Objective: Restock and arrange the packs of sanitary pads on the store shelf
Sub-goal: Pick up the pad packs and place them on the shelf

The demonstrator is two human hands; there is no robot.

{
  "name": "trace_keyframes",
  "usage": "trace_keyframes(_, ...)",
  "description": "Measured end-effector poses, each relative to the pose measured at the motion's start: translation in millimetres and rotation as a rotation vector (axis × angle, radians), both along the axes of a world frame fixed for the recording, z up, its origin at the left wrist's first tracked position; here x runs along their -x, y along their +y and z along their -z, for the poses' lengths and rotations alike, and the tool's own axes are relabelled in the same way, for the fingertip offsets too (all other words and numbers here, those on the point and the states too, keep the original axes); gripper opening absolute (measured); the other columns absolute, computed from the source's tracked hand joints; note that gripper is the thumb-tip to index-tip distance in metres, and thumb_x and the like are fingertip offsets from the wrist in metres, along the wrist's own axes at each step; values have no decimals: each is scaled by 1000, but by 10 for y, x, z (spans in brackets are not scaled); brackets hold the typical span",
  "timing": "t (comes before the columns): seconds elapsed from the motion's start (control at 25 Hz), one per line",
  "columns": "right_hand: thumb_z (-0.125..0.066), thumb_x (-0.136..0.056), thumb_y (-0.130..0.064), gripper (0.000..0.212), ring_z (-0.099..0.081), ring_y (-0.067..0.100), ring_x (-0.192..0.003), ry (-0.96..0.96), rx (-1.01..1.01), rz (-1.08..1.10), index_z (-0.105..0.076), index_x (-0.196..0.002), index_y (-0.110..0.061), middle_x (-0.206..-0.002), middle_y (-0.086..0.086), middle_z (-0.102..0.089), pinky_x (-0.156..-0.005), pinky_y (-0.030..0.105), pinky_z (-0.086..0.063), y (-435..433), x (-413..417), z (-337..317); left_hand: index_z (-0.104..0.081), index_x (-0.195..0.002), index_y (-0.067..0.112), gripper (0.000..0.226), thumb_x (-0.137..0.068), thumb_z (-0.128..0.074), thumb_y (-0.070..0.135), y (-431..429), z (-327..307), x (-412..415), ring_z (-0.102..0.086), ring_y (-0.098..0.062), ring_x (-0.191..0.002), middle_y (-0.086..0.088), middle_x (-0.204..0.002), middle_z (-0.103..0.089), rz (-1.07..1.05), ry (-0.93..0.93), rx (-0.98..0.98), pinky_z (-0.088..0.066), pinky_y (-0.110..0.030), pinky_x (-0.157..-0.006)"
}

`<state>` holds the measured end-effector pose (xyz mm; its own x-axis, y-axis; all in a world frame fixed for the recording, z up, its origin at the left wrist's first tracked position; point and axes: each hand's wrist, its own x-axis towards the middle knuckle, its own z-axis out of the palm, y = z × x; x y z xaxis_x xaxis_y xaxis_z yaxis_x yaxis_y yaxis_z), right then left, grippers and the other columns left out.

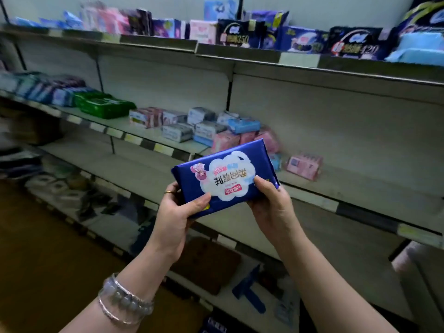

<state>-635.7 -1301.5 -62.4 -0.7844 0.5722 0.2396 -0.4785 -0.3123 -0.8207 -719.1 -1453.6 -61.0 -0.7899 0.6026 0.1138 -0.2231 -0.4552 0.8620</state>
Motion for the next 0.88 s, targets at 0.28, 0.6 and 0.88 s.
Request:
trace_keyframes(0.28, -86, -47, -36, 84, -65, 17, -94, -209, -6, 123, -50, -119, -11, -109, 4, -68, -74, 29, -51, -651, 136, 159, -55, -107, 15, 45, -63, -65, 10, -321, 218, 127, -67, -21, -93, -5, -102, -71, 57, -142, -36, -52, -36, -84)
trace_keyframes(0.6, -76, -59, -15, 69, -67, 27, -100, -330, -66, 28, -52, -124, -10, -113, 9, -68, -79, 37, -57, -394, 493, 311, -50, -123, 14, 69, -62, -70, 39, -227, 476, 486, -63, -22, -104, -7, -112, -66, 178, -58, 248, -49, -37, -91)
trace_keyframes(0.88, -70, -65, -4, 58, -67, 28, -100, -508, -297, -260, -56, -119, -16, -109, 10, -69, -76, 36, -56, 155, 727, 343, -40, -129, 27, 76, -63, -76, 33, 46, 212, 1433, -57, -22, -110, -5, -123, -53, 81, 195, 375, -44, -39, -99)
